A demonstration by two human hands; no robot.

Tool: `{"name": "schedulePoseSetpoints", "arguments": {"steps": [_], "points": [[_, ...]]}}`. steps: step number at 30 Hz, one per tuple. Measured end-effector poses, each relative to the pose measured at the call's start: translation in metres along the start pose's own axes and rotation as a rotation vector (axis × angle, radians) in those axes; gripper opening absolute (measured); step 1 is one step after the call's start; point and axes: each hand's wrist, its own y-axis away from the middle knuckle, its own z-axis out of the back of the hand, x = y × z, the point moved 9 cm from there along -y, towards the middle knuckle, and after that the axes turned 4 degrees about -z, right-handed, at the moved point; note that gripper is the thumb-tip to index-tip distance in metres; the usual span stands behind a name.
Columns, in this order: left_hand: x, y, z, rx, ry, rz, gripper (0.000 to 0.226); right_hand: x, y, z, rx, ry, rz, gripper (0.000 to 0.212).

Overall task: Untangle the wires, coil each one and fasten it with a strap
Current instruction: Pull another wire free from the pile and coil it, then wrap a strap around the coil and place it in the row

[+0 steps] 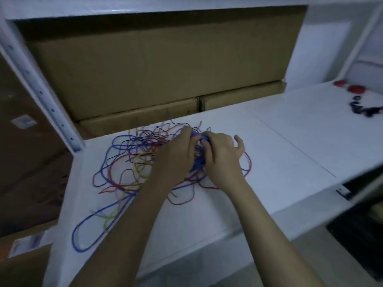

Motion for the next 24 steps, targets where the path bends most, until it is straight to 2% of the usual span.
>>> {"name": "schedulePoseSetpoints", "arguments": {"steps": [4,7,10,17,20,24], "points": [[-0.056,-0.023,-0.041,0.084,0.085,-0.086,0.025,-0.049,0.004,0.055,-0.112,-0.010,-0.044,0.028],[-0.096,-0.036,-0.081,0.138,0.168,-0.119,0.025,-0.101,0.007,0.075,-0.080,-0.161,-0.145,0.027],[-0.123,-0.050,-0.133,0.240,0.269,-0.063,0.025,-0.159,0.014,0.089,-0.055,-0.359,-0.295,0.023],[-0.206,-0.077,-0.255,0.432,0.508,0.063,0.023,-0.287,0.010,0.153,-0.105,-0.306,-0.365,0.021],[-0.241,-0.089,-0.301,0.459,0.517,0.089,0.028,-0.339,0.003,0.181,-0.080,-0.275,-0.362,0.022],[-0.284,-0.120,-0.342,0.385,0.363,0.065,0.039,-0.396,-0.013,0.212,-0.066,-0.289,-0.380,0.026]]}}
